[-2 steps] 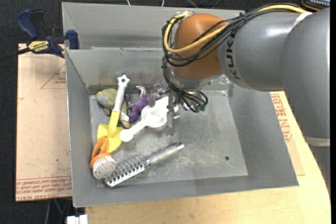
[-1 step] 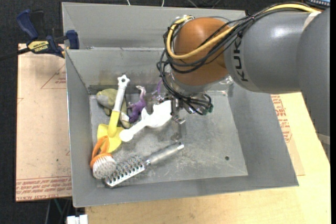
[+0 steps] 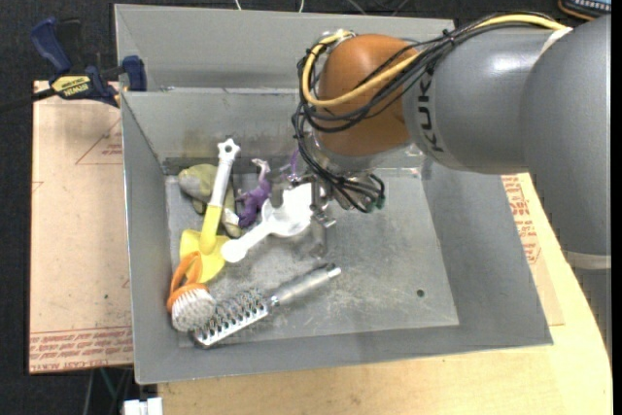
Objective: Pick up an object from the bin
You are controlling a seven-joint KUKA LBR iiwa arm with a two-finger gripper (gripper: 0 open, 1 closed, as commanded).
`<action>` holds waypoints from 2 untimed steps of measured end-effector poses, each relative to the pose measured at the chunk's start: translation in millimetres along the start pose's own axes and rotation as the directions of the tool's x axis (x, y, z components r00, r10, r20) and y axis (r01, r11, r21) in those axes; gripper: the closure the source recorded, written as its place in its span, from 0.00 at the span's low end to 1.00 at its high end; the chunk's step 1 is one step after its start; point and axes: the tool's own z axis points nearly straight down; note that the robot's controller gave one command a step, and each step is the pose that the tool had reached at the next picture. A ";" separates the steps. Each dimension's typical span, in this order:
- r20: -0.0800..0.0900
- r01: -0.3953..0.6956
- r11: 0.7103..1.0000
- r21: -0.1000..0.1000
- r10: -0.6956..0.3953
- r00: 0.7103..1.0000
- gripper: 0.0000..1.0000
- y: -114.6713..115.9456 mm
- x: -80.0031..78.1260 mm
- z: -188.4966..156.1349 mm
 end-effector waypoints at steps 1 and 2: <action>0.009 0.255 0.967 0.005 -0.255 0.967 0.00 -11.2 -3.8 33.2; 0.009 0.169 0.986 0.004 -0.169 0.986 1.00 -8.6 -6.9 30.4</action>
Offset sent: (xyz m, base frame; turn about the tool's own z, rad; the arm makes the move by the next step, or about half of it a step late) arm 0.0076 -0.0024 -0.0332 -0.1285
